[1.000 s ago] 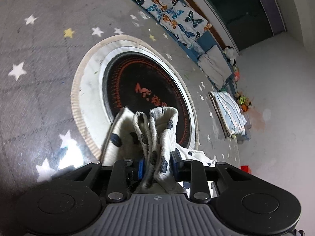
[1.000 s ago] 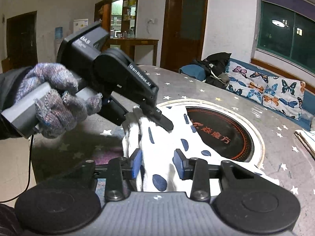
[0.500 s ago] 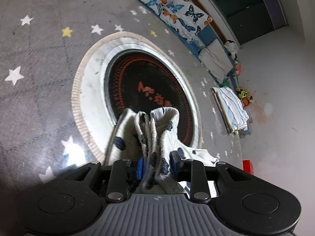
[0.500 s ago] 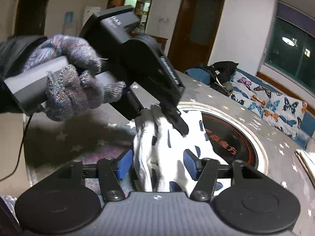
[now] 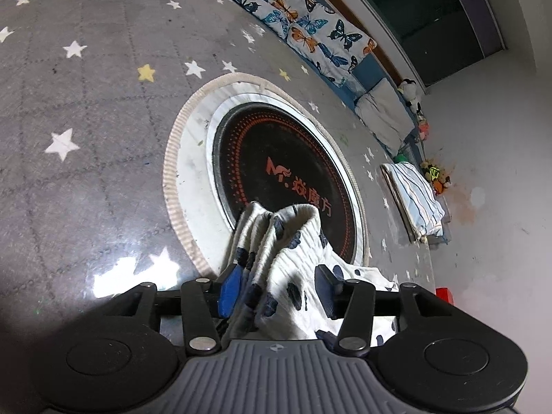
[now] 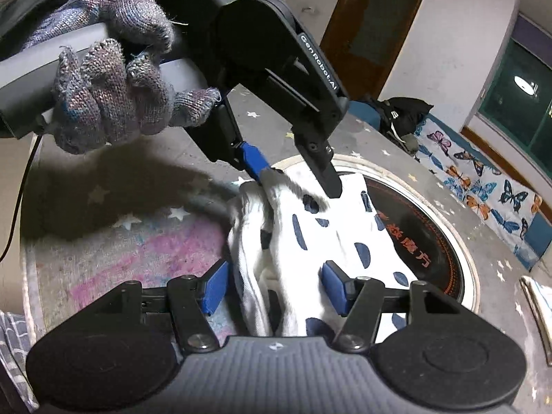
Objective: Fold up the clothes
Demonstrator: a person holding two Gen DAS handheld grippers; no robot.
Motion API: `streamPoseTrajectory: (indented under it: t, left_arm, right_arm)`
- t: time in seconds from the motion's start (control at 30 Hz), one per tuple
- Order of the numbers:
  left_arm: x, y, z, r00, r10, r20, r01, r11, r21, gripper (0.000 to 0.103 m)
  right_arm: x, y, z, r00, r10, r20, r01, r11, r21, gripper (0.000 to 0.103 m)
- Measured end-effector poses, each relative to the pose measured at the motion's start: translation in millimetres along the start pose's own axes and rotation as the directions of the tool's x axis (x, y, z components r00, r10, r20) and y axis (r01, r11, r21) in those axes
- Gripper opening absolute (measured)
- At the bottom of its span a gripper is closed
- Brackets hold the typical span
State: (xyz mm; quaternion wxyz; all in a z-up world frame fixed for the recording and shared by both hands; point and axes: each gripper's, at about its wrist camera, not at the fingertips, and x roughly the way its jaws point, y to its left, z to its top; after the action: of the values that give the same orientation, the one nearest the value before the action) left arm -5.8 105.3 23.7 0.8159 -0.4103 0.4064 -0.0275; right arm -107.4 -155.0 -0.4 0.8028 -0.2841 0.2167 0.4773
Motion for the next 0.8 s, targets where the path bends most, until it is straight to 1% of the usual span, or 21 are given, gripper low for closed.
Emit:
streamPoseTrajectory:
  t: [0.03,0.07,0.2,0.23,0.27,0.33,0.53,0.63,0.73,0.8]
  left_arm:
    - [-1.5,0.9,-0.6,1.0,-0.002,0.001,0.002,1.0,-0.003,0.054]
    - [-3.1,1.8,-1.1,1.0,-0.004,0.003,0.004,1.0,-0.005,0.055]
    - [-11.0,5.2,-4.9,1.0,-0.018,0.014,0.018,1.0,-0.023,0.056]
    - [-13.3,6.2,-6.7,0.999,-0.027,0.018,0.027,0.999,-0.03,0.058]
    - [-15.6,7.1,-8.6,0.999,-0.037,0.022,0.037,0.999,-0.037,0.061]
    - [-20.5,8.9,-14.0,0.998,-0.056,0.033,0.058,0.997,-0.06,0.066]
    - [-29.6,11.5,-33.5,0.992,-0.117,0.055,0.123,0.985,-0.119,0.067]
    - [-23.6,9.8,-39.9,0.99,-0.128,0.052,0.134,0.981,-0.14,0.069]
    - [-11.9,11.9,-41.3,0.988,-0.146,0.046,0.152,0.972,-0.18,0.071]
    - [-5.8,13.4,-41.7,0.989,-0.147,0.034,0.151,0.967,-0.205,0.072]
  right_arm:
    - [-0.6,-1.2,0.3,1.0,0.002,0.0,-0.002,1.0,0.007,0.051]
    - [-1.2,-2.5,0.5,1.0,0.003,-0.001,-0.003,1.0,0.013,0.045]
    - [-3.6,-7.5,1.5,1.0,0.01,-0.003,-0.01,0.999,0.04,0.034]
    - [-4.2,-8.7,1.8,1.0,0.012,-0.003,-0.012,0.999,0.047,0.029]
    - [-4.7,-9.9,2.0,1.0,0.014,-0.004,-0.014,0.998,0.054,0.025]
    - [-5.9,-12.4,2.6,1.0,0.017,-0.004,-0.017,0.998,0.067,0.022]
    - [-10.2,-21.0,6.6,1.0,0.026,0.005,-0.027,0.993,0.114,0.019]
    - [-11.1,-22.9,7.8,1.0,0.026,0.01,-0.027,0.992,0.124,0.017]
    - [-11.6,-23.6,8.3,1.0,0.022,0.013,-0.023,0.992,0.128,0.016]
    - [-11.9,-23.9,8.5,1.0,0.018,0.016,-0.02,0.991,0.129,0.016]
